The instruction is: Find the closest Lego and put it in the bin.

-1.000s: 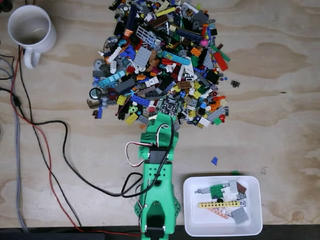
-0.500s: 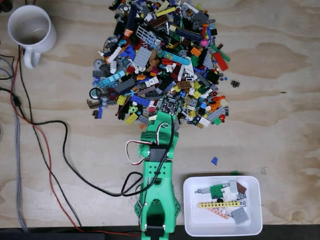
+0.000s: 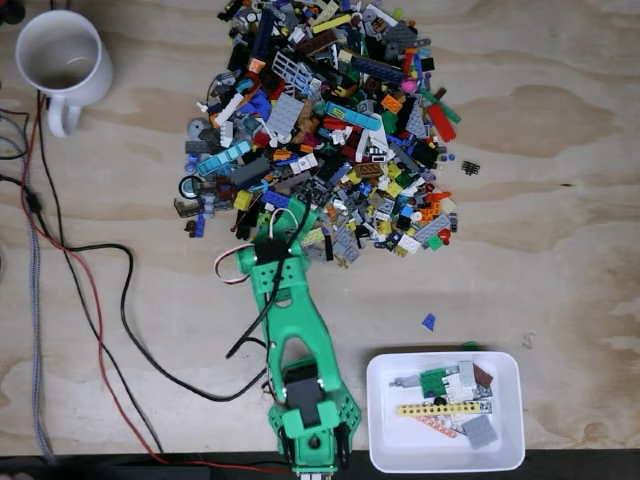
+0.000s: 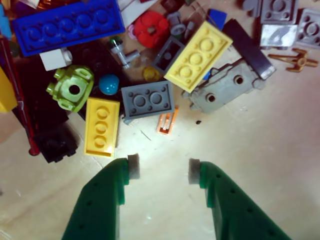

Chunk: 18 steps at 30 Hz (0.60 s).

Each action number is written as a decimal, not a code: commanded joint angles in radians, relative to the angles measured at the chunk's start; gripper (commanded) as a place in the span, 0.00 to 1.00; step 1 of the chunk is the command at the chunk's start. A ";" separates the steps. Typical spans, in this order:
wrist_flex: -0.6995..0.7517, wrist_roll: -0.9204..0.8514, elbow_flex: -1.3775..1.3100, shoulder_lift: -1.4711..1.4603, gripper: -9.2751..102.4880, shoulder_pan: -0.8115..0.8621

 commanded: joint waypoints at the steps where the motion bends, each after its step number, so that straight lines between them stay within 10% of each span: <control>1: -0.026 0.117 -0.144 -0.071 0.23 -0.038; 18: -0.063 0.178 -0.227 -0.244 0.24 -0.089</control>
